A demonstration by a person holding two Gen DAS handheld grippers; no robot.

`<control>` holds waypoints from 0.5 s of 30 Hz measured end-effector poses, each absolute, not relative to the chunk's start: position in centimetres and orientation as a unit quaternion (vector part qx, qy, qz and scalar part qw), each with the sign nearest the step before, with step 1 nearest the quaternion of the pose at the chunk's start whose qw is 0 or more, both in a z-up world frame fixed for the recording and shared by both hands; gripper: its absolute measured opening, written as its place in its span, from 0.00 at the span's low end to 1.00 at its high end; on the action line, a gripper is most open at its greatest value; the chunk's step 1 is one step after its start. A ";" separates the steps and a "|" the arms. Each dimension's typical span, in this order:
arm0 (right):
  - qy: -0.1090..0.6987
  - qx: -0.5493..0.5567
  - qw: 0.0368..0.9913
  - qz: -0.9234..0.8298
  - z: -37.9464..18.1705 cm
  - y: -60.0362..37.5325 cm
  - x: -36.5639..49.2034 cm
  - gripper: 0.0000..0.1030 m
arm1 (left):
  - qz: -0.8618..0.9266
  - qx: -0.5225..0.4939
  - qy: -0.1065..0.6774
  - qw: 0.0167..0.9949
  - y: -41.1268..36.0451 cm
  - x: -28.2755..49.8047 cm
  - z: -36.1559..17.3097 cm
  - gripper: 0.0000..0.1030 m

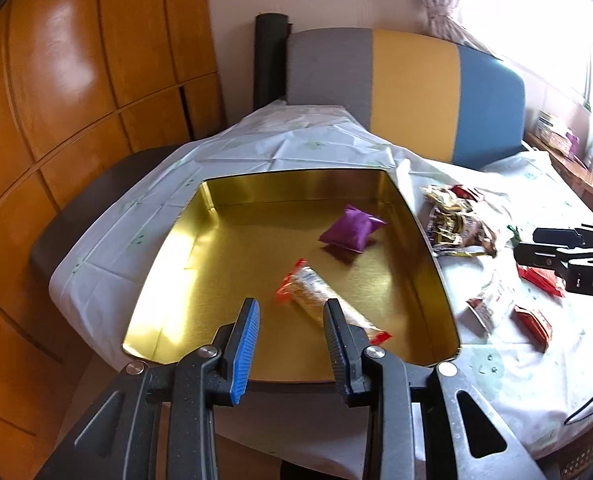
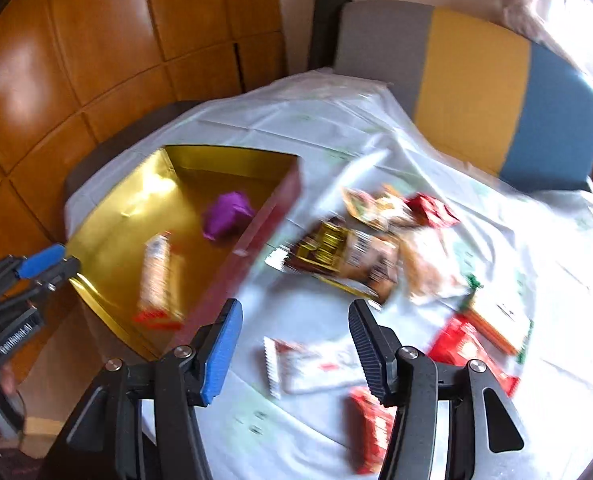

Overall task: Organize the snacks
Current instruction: 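Grasp the white biscuit pack with the left gripper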

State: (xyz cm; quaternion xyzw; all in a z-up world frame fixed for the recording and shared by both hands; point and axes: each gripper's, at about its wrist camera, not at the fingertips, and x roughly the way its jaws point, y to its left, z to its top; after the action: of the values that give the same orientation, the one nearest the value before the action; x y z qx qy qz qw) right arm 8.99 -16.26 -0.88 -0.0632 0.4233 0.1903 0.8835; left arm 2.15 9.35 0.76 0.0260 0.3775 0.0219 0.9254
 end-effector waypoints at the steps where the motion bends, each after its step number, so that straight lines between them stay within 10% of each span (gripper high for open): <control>1: 0.425 -0.061 0.884 0.183 -1.1 -17.2 9.0 0.55 | 0.018 0.029 0.378 0.925 9.0 2.2 0.8 0.33; 15: 0.454 -0.059 0.882 0.112 -3.7 -27.9 9.6 0.65 | -0.065 0.061 0.404 0.910 3.2 3.4 1.2 0.36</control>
State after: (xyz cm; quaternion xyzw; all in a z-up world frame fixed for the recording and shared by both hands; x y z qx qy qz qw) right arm 9.64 -27.95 -3.70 -0.0589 0.4536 0.1117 0.8822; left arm 3.43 3.16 1.20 0.0611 0.4045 -0.0650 0.9102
